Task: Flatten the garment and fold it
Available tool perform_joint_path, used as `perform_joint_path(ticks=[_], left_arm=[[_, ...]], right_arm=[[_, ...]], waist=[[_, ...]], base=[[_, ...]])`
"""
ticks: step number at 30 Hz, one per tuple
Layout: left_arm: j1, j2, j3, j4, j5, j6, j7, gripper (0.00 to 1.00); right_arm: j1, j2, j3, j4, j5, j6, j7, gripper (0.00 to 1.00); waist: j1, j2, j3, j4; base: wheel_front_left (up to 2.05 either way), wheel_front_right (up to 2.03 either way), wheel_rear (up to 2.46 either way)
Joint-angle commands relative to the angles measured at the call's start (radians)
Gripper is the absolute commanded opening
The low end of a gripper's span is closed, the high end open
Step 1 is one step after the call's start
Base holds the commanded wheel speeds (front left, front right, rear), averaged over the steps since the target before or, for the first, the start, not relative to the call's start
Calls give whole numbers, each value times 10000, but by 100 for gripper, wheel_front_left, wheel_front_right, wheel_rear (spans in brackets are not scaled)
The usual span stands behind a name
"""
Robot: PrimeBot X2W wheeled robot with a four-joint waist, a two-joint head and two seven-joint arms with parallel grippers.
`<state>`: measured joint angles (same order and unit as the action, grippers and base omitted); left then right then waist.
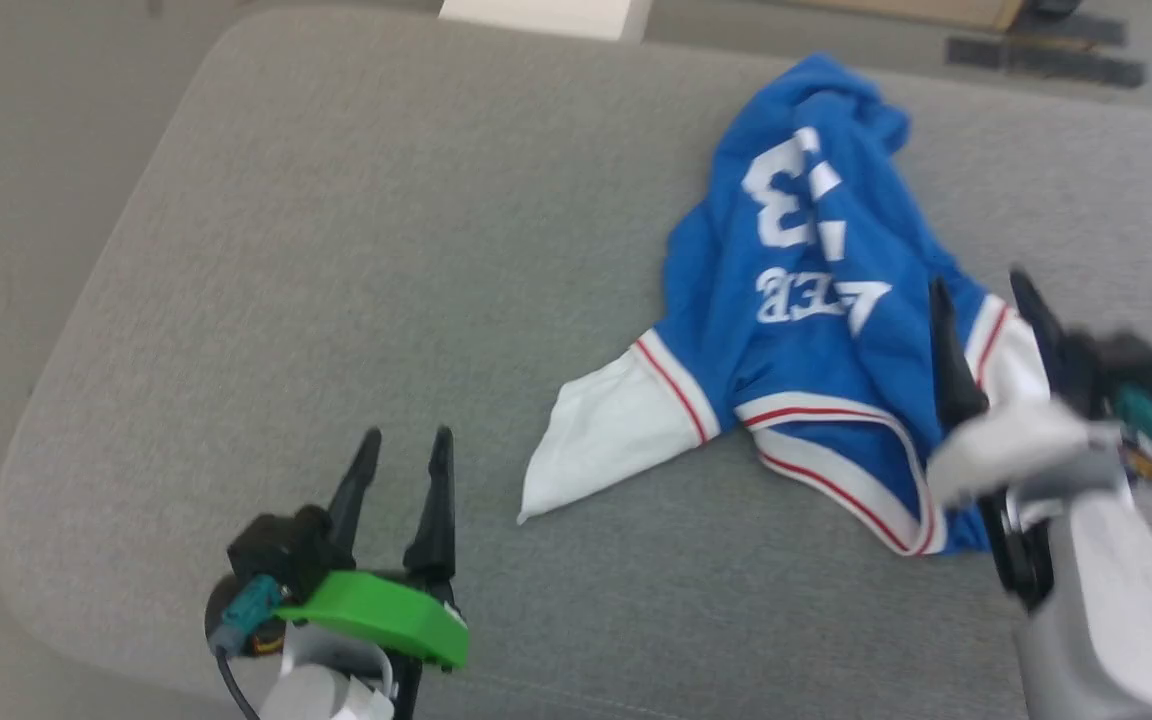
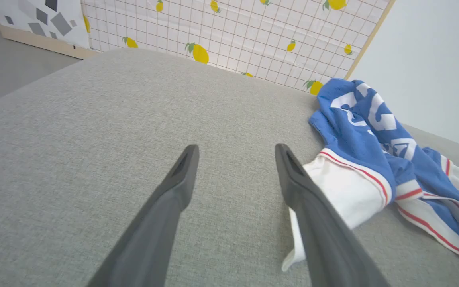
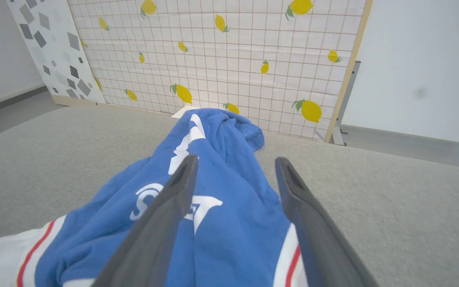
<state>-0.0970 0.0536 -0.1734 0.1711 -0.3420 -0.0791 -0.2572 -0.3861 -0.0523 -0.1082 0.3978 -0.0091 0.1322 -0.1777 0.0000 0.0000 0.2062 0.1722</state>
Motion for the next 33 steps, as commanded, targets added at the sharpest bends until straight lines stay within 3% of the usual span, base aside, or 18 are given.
perform_joint_path(ticks=[1,7,12,33], left_arm=[[136,47,-44,118,58,-92,-45,100],[396,347,-670,885,119,-333,222,100],[334,408,-914,1498,132,-299,667,100],[-1005,214,-438,3618,-464,1689,3864,100]], right_arm=[[469,15,-14,-332,293,-15,-52,100],[2550,18,-267,-1889,1036,-15,242,100],[3483,19,-766,-2456,1373,-15,279,100],[4020,20,-619,-2825,1591,-15,438,100]], waist=[[0,0,-925,-872],[0,0,-1387,-1224],[0,0,-1573,-1458],[0,0,-1356,-2316]], base=[[0,0,0],[0,0,0],[0,0,0],[0,0,0]])
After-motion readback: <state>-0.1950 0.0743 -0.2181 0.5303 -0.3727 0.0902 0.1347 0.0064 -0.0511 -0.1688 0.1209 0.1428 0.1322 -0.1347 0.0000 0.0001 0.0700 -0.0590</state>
